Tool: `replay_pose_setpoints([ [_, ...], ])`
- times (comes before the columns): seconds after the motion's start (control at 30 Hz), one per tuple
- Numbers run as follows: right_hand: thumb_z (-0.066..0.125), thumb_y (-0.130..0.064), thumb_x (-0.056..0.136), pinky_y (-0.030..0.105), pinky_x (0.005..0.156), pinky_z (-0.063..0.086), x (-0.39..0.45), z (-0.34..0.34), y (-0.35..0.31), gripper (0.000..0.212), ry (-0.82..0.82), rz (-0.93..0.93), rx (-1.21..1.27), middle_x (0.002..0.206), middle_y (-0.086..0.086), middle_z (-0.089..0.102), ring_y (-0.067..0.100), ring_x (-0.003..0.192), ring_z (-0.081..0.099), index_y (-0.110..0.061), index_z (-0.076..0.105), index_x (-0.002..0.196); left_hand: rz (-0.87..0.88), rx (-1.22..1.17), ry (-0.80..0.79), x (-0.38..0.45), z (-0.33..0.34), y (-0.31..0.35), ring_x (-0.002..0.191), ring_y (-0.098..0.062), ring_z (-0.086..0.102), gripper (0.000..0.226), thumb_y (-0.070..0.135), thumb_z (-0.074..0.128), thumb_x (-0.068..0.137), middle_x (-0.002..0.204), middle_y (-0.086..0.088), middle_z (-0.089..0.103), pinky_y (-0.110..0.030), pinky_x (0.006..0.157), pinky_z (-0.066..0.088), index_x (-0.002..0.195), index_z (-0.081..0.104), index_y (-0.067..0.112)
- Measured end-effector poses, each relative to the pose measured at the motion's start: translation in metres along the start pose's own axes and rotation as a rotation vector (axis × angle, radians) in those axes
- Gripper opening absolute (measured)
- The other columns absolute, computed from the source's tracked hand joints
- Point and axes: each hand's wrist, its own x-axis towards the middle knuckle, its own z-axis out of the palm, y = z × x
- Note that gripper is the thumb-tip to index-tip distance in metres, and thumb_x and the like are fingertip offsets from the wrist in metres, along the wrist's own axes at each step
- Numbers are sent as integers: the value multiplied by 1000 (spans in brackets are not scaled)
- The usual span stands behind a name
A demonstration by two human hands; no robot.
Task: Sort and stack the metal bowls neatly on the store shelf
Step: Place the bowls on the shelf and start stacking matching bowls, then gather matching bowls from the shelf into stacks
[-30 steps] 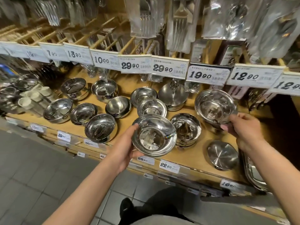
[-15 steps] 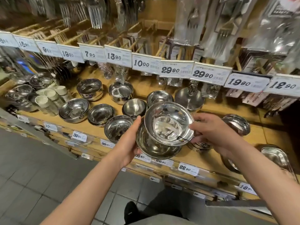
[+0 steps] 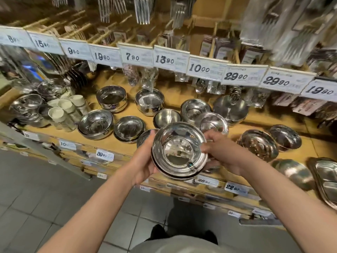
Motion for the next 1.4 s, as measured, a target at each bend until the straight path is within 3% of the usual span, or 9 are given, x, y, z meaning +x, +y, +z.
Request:
replay_pose_setpoints([
  [0.1,62,0,92,40,61,57,5,17,-1,13,-41,51,238,67,5,63,20,59,65,-12,59,94,-24,-60,-35,2,-19,11,98,-31,74,74,72,32,96,113,-16,75,-43,85,62,124,66,13],
  [0.17,59,6,91,29,49,55,7,28,-4,23,-37,85,347,52,4,59,18,42,62,-14,56,80,22,-81,-19,4,-25,19,72,-20,71,61,62,42,100,96,-9,76,-32,63,61,114,68,8],
  [0.3,63,7,87,31,49,61,11,43,-7,32,8,148,447,67,15,64,22,52,67,-2,49,114,112,45,107,6,-21,30,49,-8,55,9,14,57,97,70,0,64,-20,43,43,90,62,12],
  [0.43,61,2,93,26,51,60,12,42,-19,23,-43,142,407,66,14,66,23,58,70,0,51,114,130,74,124,7,-23,38,43,-8,50,22,-6,45,82,53,5,55,-27,49,39,72,49,13],
  [0.63,61,-2,94,33,55,64,20,46,-42,62,-141,104,232,70,19,67,22,55,69,3,33,149,163,76,155,0,-36,45,43,-11,46,26,-11,39,68,55,3,48,-29,52,34,69,43,14],
  [0.83,65,-7,92,30,55,63,34,56,-54,64,-240,104,136,138,35,53,30,85,73,-2,37,149,167,-34,182,-13,-47,47,71,-23,56,54,-22,28,62,85,-13,60,-27,53,41,95,62,4],
  [0.97,66,-11,94,43,76,64,41,58,-49,40,-230,121,116,138,36,54,40,108,68,-2,53,131,152,-62,229,-24,-46,44,67,-20,56,69,-21,30,60,90,-14,59,-25,53,43,120,60,-3],
  [1.13,65,-13,96,38,71,64,43,61,-44,49,-217,-29,92,129,16,58,32,96,73,-10,50,143,192,-76,274,-36,-43,37,106,-38,69,49,-19,42,84,118,-22,70,-51,101,52,126,59,1],
  [1.4,63,-12,98,27,58,61,43,83,-37,52,-176,-67,89,112,2,57,16,65,63,-14,47,147,232,-135,359,-39,-50,27,110,-41,67,64,-28,31,76,117,-26,70,-42,79,58,120,64,5],
])
